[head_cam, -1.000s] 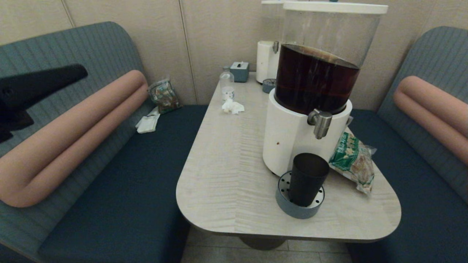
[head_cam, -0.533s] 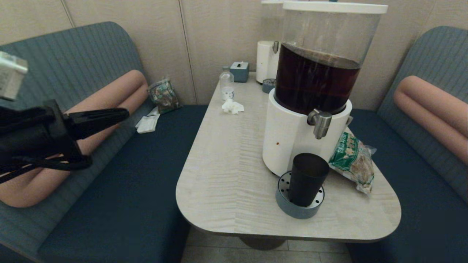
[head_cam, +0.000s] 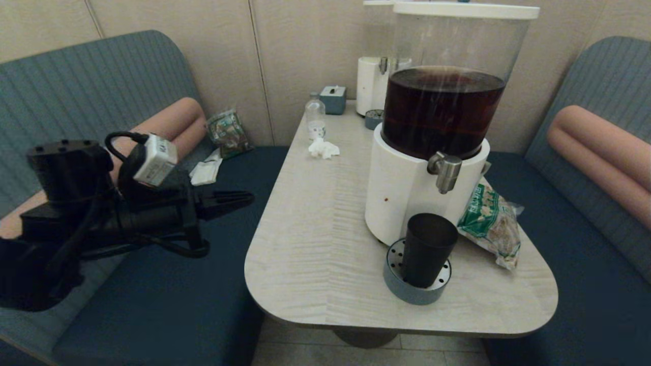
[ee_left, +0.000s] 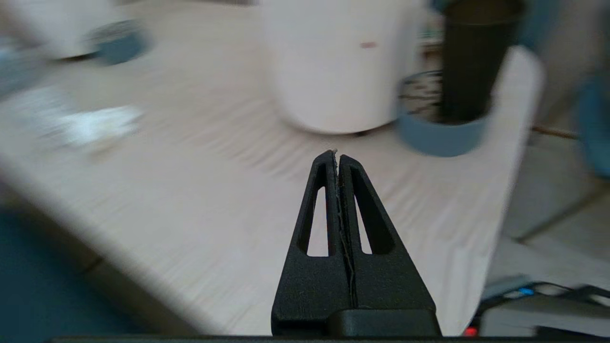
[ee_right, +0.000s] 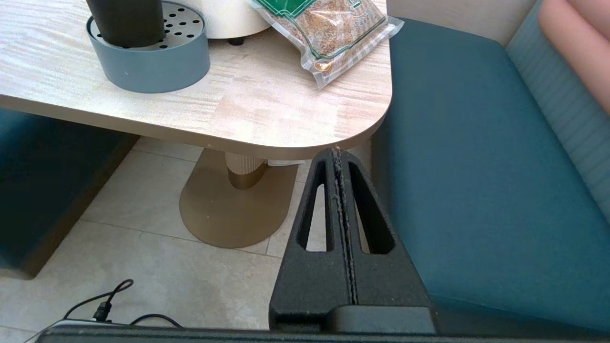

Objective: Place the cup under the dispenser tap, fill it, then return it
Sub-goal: Place the cup next to the water dispenser

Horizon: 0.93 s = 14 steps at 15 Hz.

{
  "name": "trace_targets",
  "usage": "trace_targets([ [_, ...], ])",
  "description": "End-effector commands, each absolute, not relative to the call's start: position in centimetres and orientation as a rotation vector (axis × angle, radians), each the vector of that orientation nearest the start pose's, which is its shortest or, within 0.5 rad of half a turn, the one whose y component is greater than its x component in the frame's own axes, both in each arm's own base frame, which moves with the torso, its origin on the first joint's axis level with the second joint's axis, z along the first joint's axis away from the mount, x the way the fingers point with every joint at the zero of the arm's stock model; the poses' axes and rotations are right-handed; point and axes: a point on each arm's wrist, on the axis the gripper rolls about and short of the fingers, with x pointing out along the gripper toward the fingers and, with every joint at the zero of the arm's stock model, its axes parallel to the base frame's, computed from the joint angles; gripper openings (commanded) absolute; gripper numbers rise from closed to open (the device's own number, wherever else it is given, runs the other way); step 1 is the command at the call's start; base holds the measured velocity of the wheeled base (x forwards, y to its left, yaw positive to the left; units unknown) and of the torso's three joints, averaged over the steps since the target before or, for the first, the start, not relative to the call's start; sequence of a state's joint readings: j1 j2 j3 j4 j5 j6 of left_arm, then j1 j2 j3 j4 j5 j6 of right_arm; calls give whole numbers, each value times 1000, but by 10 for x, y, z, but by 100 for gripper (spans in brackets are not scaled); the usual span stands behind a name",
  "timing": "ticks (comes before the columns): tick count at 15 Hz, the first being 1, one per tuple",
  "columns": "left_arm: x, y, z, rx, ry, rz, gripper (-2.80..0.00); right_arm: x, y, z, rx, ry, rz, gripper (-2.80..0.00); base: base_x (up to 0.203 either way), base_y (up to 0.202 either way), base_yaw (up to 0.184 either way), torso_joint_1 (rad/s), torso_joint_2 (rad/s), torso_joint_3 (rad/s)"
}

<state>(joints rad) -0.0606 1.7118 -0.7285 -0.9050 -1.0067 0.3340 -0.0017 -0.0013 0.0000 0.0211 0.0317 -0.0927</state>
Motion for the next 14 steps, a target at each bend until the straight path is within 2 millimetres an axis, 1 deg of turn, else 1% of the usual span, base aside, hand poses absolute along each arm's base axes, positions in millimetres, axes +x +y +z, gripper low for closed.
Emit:
trace_targets([
  [1, 315, -62, 153, 211, -55, -1180, -280, -23, 1, 73, -93, 21, 32, -280, 0, 0, 0, 0, 0, 0],
  [2, 322, -69, 145, 192, -53, -1208, 0, -23, 1, 73, -93, 20, 32, -280, 0, 0, 0, 0, 0, 0],
  [3, 327, -78, 142, 177, -72, -1239, 0, -23, 1, 73, -93, 22, 32, -280, 0, 0, 0, 0, 0, 0],
  [4, 328, -87, 144, 158, -88, -1267, 0, -23, 1, 73, -93, 20, 32, -280, 0, 0, 0, 0, 0, 0],
  [5, 327, -91, 145, 154, -96, -1279, 0, -23, 1, 73, -93, 22, 32, -280, 0, 0, 0, 0, 0, 0],
  [6, 325, -99, 144, 152, -101, -1301, 0, -23, 1, 73, -93, 21, 32, -280, 0, 0, 0, 0, 0, 0],
  [9, 325, -107, 142, 145, -93, -1317, 0, -23, 1, 73, -93, 22, 32, -280, 0, 0, 0, 0, 0, 0],
  [12, 321, -133, 127, 122, -54, -1393, 0, -23, 1, 73, -93, 20, 32, -280, 0, 0, 0, 0, 0, 0],
  [14, 325, -147, 121, 107, -40, -1422, 0, -23, 1, 73, -93, 22, 32, -280, 0, 0, 0, 0, 0, 0],
])
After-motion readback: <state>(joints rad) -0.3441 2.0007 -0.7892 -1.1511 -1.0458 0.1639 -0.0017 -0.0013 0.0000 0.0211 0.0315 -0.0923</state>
